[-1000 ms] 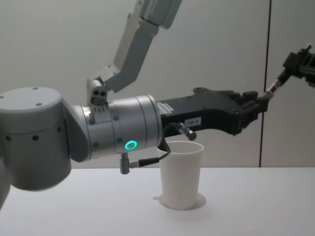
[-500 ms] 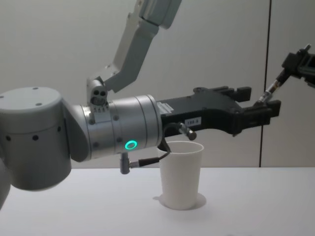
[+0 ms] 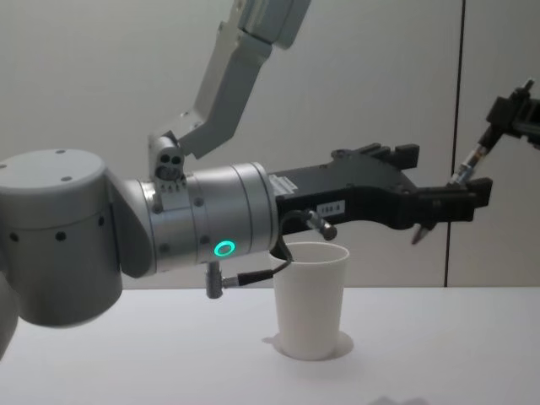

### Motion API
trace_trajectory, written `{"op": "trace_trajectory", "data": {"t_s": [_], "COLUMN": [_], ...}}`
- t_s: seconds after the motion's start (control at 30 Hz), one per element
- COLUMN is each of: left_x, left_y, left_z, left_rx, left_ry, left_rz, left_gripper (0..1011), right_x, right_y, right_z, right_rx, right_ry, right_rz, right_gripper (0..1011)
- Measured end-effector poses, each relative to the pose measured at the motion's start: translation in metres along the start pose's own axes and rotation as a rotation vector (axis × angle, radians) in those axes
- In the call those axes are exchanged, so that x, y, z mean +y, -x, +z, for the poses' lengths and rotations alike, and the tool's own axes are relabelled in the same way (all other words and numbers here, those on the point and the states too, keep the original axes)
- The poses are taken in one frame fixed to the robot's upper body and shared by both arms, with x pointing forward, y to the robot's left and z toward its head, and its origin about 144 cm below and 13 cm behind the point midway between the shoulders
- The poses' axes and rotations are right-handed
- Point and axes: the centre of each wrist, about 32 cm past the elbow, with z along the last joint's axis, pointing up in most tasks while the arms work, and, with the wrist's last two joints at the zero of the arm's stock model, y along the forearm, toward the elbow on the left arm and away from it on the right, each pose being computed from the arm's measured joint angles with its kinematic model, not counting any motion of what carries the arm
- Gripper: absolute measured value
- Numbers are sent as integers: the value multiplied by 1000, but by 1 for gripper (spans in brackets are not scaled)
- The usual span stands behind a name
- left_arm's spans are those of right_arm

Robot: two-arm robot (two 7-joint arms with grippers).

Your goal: Place the pen into the pen holder.

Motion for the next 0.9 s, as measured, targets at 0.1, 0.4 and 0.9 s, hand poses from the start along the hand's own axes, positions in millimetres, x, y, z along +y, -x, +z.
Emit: {"op": "trace_trajectory", "data": {"t_s": [0.1,0.4,0.9], "left_x": [0,0,0], "left_y": [0,0,0], "left_z": [0,0,0], "left_rx": [0,0,0], "left_ry": [0,0,0], "left_rz": [0,0,0], "left_gripper": [1003,1003,1003], "right_x": [-1,-5,-1], "right_y": [-1,-6,-20], "right_z": [3,14,30], "right_rx": [-21,-79,-155], "right_ry": [7,22,30], "right_rz": [-8,-30,-32], "right_gripper": [180,180,180]}}
